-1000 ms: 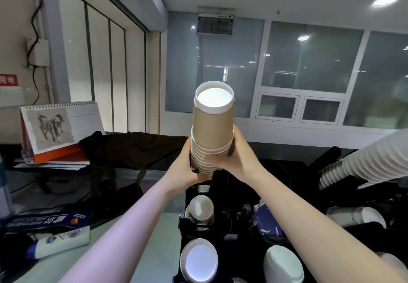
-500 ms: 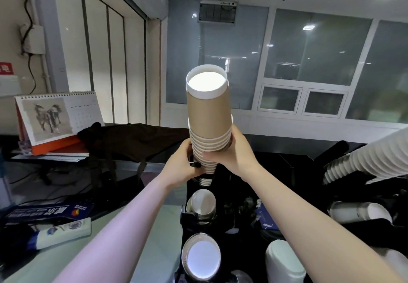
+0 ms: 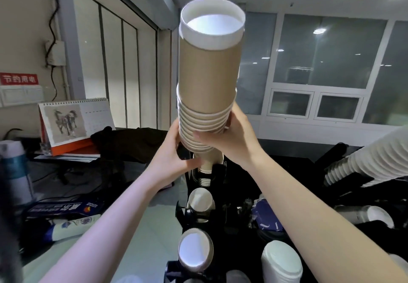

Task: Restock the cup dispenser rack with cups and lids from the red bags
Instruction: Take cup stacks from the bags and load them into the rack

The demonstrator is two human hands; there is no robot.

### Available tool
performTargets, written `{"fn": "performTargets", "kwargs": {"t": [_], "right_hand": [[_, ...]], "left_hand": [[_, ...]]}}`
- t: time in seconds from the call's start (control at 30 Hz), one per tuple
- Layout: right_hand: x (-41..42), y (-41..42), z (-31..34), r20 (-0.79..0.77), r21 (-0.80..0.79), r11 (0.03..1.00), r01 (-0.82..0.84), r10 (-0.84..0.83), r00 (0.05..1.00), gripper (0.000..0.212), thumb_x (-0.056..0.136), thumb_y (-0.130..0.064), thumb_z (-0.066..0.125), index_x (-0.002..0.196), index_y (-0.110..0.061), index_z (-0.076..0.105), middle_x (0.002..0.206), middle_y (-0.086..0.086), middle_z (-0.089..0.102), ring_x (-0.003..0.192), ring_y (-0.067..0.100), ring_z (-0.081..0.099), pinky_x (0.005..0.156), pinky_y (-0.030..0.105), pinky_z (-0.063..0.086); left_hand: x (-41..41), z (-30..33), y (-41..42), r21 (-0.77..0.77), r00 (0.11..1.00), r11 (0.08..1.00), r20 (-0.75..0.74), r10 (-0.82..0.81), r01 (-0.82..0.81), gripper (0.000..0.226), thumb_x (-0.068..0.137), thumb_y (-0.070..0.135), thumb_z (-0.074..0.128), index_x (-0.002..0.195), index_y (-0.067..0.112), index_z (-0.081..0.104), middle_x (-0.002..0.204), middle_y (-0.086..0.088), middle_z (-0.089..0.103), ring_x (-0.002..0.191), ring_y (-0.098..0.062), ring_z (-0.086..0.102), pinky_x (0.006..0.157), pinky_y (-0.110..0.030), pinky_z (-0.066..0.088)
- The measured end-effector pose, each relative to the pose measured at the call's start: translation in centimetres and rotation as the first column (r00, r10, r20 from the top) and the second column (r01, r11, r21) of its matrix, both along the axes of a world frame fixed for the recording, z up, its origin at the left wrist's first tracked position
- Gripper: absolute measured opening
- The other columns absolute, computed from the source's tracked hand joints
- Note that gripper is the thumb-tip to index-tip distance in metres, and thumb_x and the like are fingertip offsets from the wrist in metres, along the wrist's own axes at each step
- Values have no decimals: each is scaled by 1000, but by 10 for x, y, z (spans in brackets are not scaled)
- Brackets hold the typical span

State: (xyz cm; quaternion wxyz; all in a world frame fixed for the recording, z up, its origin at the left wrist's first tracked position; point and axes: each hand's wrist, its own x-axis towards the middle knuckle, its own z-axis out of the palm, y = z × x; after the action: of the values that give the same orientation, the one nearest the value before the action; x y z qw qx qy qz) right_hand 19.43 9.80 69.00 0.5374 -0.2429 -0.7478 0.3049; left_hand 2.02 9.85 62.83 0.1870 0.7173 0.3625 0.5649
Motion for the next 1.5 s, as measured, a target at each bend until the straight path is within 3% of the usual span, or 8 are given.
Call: {"fn": "performTargets", "kwargs": {"t": [0.13,0.23,0.4,0.53,0.77,1.0,1.23,1.5], "right_hand": [[3,-21,8,52,2,998,-61,61,997,78,58,-29,86,127,-21,50,111,-6,69,103,9,66,87,39,55],[12,-32,4,118,-17,991,-133,134,984,68,65,-15,86,124,-17,53,111,0,69,103,12,66,89,41,55],[21,-39,-9,97,-32,984,-175,177,979,55,64,-14,83,109,-34,57,102,-9,70,95,7,67,78,23,55],[24,-39,-14,77,-112,985,-129,138,987,76,58,-30,85,125,-29,49,112,-9,66,101,8,65,90,40,54],[23,-31,-26,-33,-128,987,-98,94,995,69,59,-20,86,121,-20,56,109,-1,69,101,15,66,84,37,56],[15,-21,-35,20,-84,995,59,-57,998,82,50,-36,88,123,-33,50,112,-12,65,104,8,62,86,40,55],[12,-16,-71,92,-98,989,112,-103,990,88,54,-40,89,129,-39,42,116,-25,58,107,-5,55,89,28,51],[5,-13,-73,55,-32,987,156,-154,986,83,56,-44,85,127,-40,42,121,-19,58,112,3,55,91,32,52]], "left_hand": [[10,18,-34,98,992,995,125,17,-30,86,61,21,88,133,31,42,124,7,61,115,-11,59,88,-22,51],[11,10,-49,31,993,998,101,57,-60,83,55,31,89,127,33,48,117,8,66,108,-10,63,82,-20,52],[14,-19,-51,-144,997,987,-13,75,-76,75,52,37,88,118,39,53,112,11,67,102,-6,64,78,-20,51],[16,-42,-42,-228,993,968,-89,84,-102,74,56,34,89,119,41,51,113,13,67,103,-5,64,87,-34,52],[12,-60,-40,-245,985,962,-150,88,-123,82,62,32,84,131,46,41,122,21,60,110,1,58,87,-27,48],[10,-65,-31,-306,987,943,-130,96,-132,73,61,29,82,124,42,49,116,16,65,109,-6,61,95,-41,50],[-4,-79,-35,-393,978,906,-187,91,-159,71,70,31,77,132,41,45,122,23,59,115,8,52,92,-21,43],[-7,-82,-36,-419,979,893,-179,95,-163,73,74,31,75,138,36,40,130,16,56,120,2,51,95,-22,43]]}}
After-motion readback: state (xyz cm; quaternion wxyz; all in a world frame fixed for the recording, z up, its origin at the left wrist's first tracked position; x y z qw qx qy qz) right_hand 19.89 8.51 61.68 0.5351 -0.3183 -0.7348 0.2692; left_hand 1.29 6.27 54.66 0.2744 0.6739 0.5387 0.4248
